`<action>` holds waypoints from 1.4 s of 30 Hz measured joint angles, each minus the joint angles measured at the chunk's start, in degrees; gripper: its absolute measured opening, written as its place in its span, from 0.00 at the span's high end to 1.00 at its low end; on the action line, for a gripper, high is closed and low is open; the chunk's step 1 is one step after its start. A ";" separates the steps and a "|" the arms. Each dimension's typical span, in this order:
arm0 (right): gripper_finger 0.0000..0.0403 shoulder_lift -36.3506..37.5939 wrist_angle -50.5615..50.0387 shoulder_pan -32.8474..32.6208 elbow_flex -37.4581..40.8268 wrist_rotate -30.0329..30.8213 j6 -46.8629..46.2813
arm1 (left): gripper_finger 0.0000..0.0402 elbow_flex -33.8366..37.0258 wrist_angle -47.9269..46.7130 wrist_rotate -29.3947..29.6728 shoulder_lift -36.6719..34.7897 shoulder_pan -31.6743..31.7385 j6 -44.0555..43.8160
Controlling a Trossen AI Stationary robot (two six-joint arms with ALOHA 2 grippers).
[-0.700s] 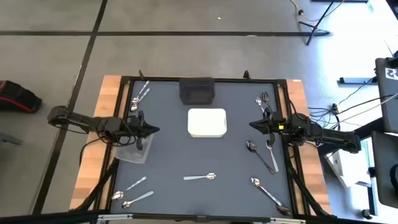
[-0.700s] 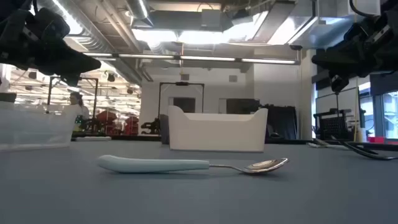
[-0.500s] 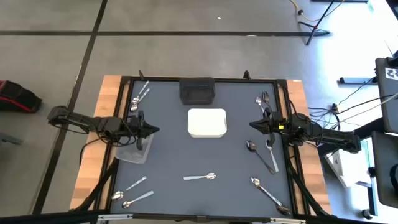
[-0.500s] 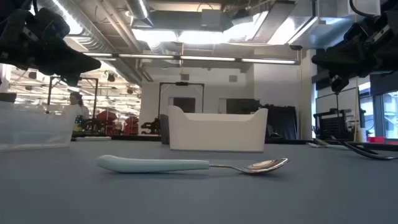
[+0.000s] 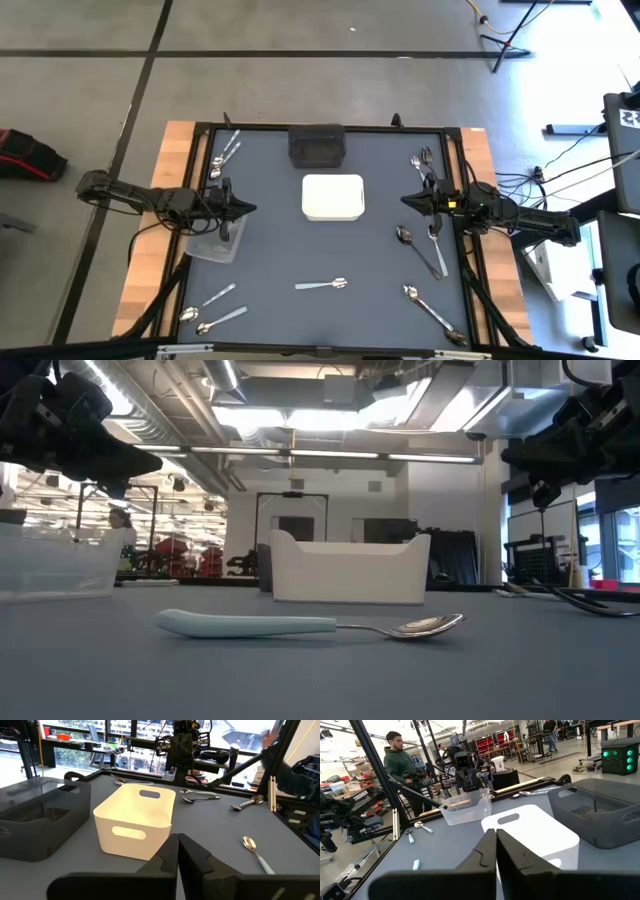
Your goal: Sort silverware by color (type)
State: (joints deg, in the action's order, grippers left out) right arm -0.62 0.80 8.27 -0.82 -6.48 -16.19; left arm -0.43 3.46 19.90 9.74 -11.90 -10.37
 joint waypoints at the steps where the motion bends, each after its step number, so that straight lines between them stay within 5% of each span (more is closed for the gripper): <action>1: 0.99 0.00 0.00 0.01 0.00 0.01 -0.01 | 0.99 0.00 0.00 -0.02 0.00 -0.02 0.00; 33: 0.99 0.00 0.83 0.02 0.09 -0.04 0.00 | 0.99 0.00 0.11 0.70 -0.02 -0.02 3.47; 36: 0.99 0.02 3.00 0.01 0.09 0.47 0.01 | 0.99 -0.02 2.48 4.11 -0.02 -0.01 11.57; 42: 0.99 0.02 5.78 0.02 0.09 4.25 0.11 | 0.99 -0.02 12.97 4.48 0.00 0.00 12.48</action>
State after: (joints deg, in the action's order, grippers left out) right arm -0.60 6.58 8.29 -0.73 -2.23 -16.08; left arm -0.45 16.44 24.38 9.74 -11.90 2.11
